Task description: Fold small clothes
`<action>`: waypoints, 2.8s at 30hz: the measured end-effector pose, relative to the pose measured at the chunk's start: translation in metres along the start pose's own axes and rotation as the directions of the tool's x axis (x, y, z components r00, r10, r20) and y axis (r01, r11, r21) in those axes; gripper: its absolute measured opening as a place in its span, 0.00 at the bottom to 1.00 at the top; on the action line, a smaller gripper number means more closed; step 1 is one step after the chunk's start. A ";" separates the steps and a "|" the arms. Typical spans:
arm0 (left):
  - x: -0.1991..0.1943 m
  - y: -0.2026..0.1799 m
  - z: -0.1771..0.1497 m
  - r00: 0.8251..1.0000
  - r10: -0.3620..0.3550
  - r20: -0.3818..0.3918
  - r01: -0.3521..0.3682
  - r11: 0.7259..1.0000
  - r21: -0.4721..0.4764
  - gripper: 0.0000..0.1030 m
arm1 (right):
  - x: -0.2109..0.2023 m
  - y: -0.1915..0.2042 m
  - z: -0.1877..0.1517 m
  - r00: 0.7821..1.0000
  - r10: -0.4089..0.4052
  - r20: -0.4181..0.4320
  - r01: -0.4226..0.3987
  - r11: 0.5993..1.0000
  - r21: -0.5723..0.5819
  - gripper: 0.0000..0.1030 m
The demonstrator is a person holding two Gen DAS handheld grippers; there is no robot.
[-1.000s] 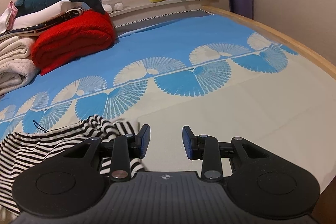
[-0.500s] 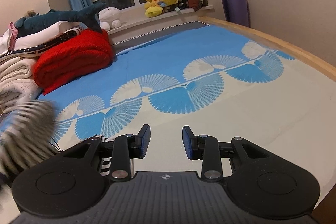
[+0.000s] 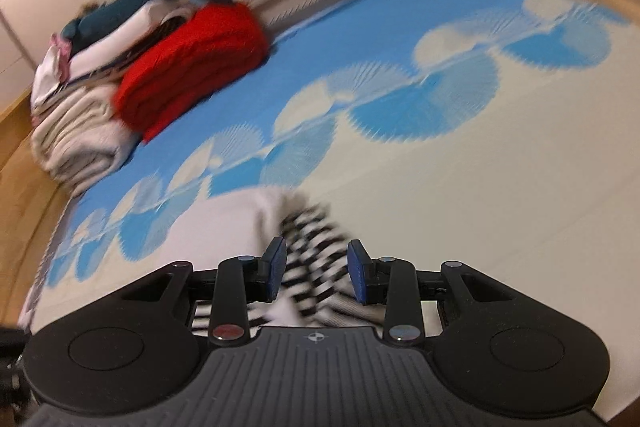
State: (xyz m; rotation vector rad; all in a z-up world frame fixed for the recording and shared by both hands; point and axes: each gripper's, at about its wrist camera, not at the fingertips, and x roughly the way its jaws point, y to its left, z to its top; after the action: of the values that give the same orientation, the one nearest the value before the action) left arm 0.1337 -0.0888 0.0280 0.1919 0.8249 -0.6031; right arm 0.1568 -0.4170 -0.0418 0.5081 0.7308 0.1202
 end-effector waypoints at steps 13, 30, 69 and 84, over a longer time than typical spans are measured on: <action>0.021 0.075 -0.011 0.998 0.045 0.033 -0.035 0.969 -0.245 0.38 | 0.089 0.052 -0.028 0.953 -0.131 -0.273 0.076 0.976 -0.204 0.29; 0.122 0.023 -0.015 0.951 0.031 -0.308 -0.069 0.991 -0.113 0.60 | 0.016 -0.014 -0.049 0.959 -0.146 -0.245 0.135 0.989 -0.060 0.03; 0.098 0.102 0.050 0.988 -0.003 -0.153 -0.047 0.946 -0.320 0.71 | 0.014 0.000 -0.027 0.986 -0.105 -0.132 0.095 0.992 -0.081 0.54; 0.184 0.135 0.030 0.971 -0.139 -0.193 -0.004 0.802 -0.598 0.81 | 0.086 -0.023 -0.027 0.932 -0.148 -0.331 0.172 0.984 0.043 0.64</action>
State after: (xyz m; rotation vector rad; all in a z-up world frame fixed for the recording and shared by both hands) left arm 0.3262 -0.0683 -0.0969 -0.3580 1.2141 -0.3634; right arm 0.2008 -0.4019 -0.1221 0.4993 1.1025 0.0249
